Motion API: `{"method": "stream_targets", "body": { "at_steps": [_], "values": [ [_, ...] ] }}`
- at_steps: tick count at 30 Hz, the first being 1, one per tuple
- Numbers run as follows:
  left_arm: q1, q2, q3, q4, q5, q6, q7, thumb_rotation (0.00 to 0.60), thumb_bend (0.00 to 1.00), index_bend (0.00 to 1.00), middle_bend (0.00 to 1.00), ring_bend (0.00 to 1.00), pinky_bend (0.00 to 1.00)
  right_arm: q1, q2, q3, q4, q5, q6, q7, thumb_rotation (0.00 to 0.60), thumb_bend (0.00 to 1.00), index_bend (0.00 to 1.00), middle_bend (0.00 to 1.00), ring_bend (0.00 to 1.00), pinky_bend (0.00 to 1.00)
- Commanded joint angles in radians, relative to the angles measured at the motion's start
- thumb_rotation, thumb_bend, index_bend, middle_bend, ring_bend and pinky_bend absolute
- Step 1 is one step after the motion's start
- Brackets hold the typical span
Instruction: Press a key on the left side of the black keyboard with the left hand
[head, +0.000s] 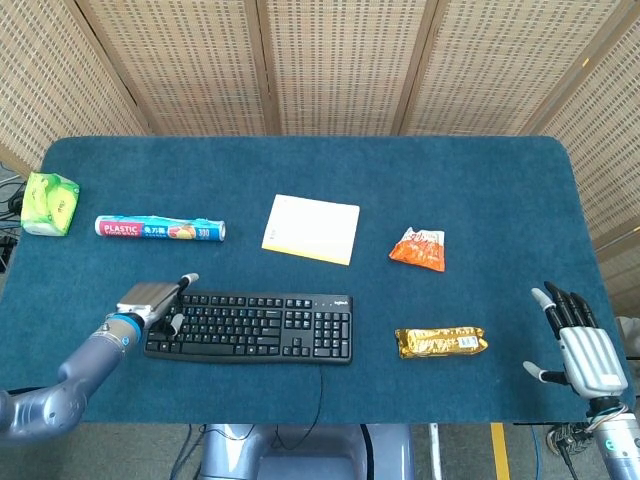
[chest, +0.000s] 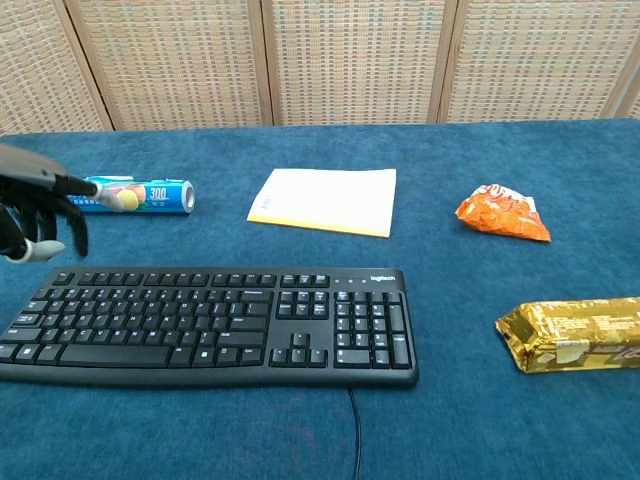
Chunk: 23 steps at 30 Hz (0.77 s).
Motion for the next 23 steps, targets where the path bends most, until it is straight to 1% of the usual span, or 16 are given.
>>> {"method": "stream_targets", "body": {
  "at_steps": [1,2,3,5,6,7,9,10,11,14,17,20,23],
  "values": [
    [0.165,0.043,-0.019,-0.070,0.228,0.181,-0.093,0.600,0.41,0.00,0.00,0.04,0.05,0.000,-0.001,0.002,0.002,0.004,-0.001,-0.004,0.600,0.05,0.00,0.00,0.00,0.00],
    [0.230,0.029,-0.009,-0.067,0.320,0.258,-0.110,0.600,0.39,0.00,0.00,0.01,0.02,0.000,-0.002,0.003,0.002,0.006,0.000,-0.007,0.600,0.05,0.00,0.00,0.00,0.00],
    [0.261,0.020,-0.004,-0.060,0.363,0.295,-0.116,0.600,0.37,0.00,0.00,0.00,0.00,0.000,-0.002,0.003,0.002,0.007,0.001,-0.009,0.600,0.05,0.00,0.00,0.00,0.00],
    [0.356,-0.021,0.017,-0.023,0.489,0.421,-0.115,0.600,0.32,0.00,0.00,0.00,0.00,-0.001,-0.004,0.005,0.003,0.010,0.002,-0.016,0.600,0.04,0.00,0.00,0.00,0.00],
    [0.387,-0.037,0.025,-0.004,0.527,0.467,-0.106,0.600,0.28,0.00,0.00,0.00,0.00,-0.001,-0.004,0.006,0.003,0.012,0.002,-0.019,0.600,0.05,0.00,0.00,0.00,0.00],
    [0.421,-0.055,0.035,0.021,0.567,0.522,-0.091,0.600,0.26,0.00,0.00,0.00,0.00,-0.001,-0.005,0.007,0.004,0.013,0.003,-0.024,0.600,0.04,0.00,0.00,0.00,0.00],
    [0.512,-0.120,0.051,0.097,0.661,0.662,-0.043,0.600,0.17,0.00,0.00,0.00,0.00,-0.001,-0.007,0.008,0.005,0.017,0.002,-0.038,0.600,0.04,0.00,0.00,0.00,0.00],
    [0.549,-0.151,0.052,0.134,0.696,0.715,-0.024,0.600,0.15,0.00,0.00,0.00,0.00,-0.001,-0.008,0.008,0.005,0.019,0.002,-0.043,0.600,0.04,0.00,0.00,0.00,0.00],
    [0.573,-0.170,0.054,0.161,0.716,0.746,-0.012,0.600,0.13,0.00,0.00,0.00,0.00,-0.001,-0.009,0.008,0.004,0.019,0.002,-0.048,0.600,0.04,0.00,0.00,0.00,0.00],
    [0.644,-0.220,0.064,0.237,0.757,0.816,0.007,0.600,0.10,0.00,0.00,0.00,0.00,0.000,-0.011,0.009,0.004,0.018,0.004,-0.065,0.600,0.04,0.00,0.00,0.00,0.00],
    [0.694,-0.248,0.072,0.301,0.783,0.853,0.005,0.600,0.08,0.00,0.00,0.00,0.00,-0.001,-0.014,0.011,0.004,0.021,0.007,-0.079,0.600,0.04,0.00,0.00,0.00,0.00],
    [0.748,-0.272,0.071,0.366,0.818,0.870,-0.028,0.600,0.08,0.00,0.00,0.00,0.00,-0.001,-0.019,0.013,0.007,0.029,0.006,-0.096,0.600,0.04,0.00,0.00,0.00,0.00],
    [0.777,-0.278,0.063,0.396,0.837,0.867,-0.050,0.600,0.08,0.00,0.00,0.00,0.00,-0.002,-0.022,0.013,0.009,0.034,0.005,-0.106,0.600,0.04,0.00,0.00,0.00,0.00]
  ]
}}
